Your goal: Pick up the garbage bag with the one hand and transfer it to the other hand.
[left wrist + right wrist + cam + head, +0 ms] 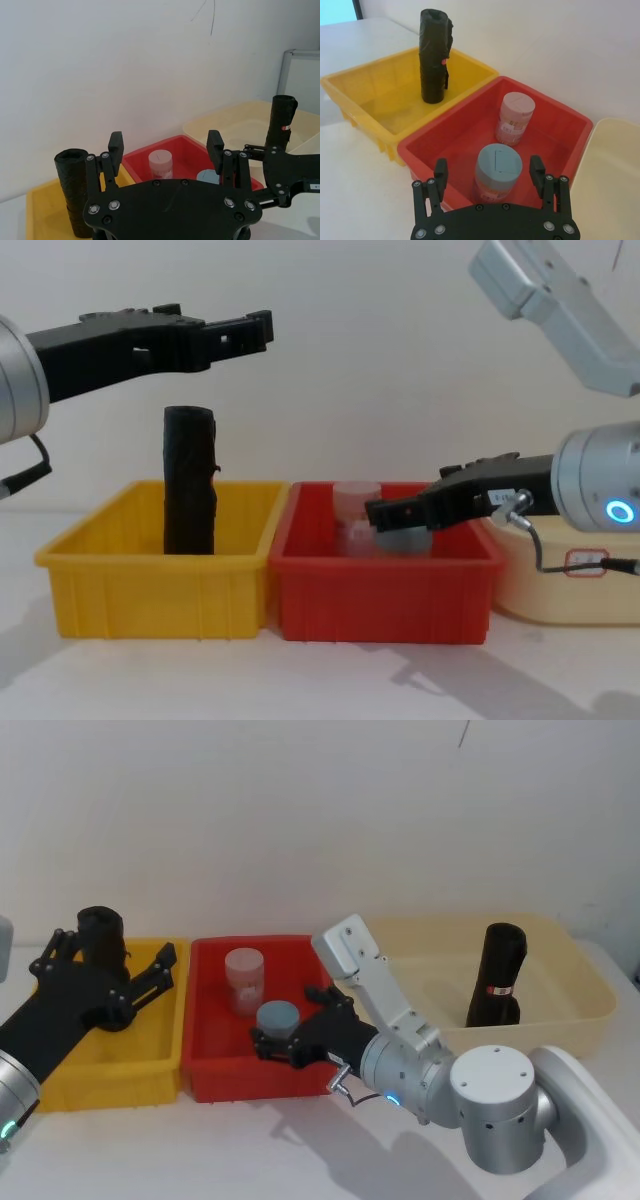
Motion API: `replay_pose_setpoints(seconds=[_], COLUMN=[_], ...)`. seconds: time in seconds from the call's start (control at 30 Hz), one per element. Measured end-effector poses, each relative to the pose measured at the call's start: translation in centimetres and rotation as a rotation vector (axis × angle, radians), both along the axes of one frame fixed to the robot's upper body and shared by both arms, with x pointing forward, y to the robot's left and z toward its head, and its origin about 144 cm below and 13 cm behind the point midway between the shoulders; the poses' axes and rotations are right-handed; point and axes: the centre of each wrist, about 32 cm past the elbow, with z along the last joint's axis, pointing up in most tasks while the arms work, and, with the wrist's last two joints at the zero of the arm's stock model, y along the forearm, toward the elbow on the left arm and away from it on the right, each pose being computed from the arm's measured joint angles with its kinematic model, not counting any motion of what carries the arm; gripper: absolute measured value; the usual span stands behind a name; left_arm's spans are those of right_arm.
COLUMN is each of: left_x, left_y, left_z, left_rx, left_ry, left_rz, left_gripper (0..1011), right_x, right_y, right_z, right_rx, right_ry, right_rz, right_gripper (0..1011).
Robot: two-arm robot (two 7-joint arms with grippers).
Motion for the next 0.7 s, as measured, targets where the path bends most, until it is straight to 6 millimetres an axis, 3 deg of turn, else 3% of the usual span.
replay_pose_setpoints(seconds=[0.7], left_x=[0.0], left_y=[0.0], left_z=[0.0], left_rx=[0.000], left_ry=[0.000], left_rz=[0.001], left_gripper=[1001], right_x=[1.3], right_y=[0.9], right_z=[-0.5], right_rx=[-0.014], right_ry=[0.044], right_rz=[-0.010], right_gripper=[1001])
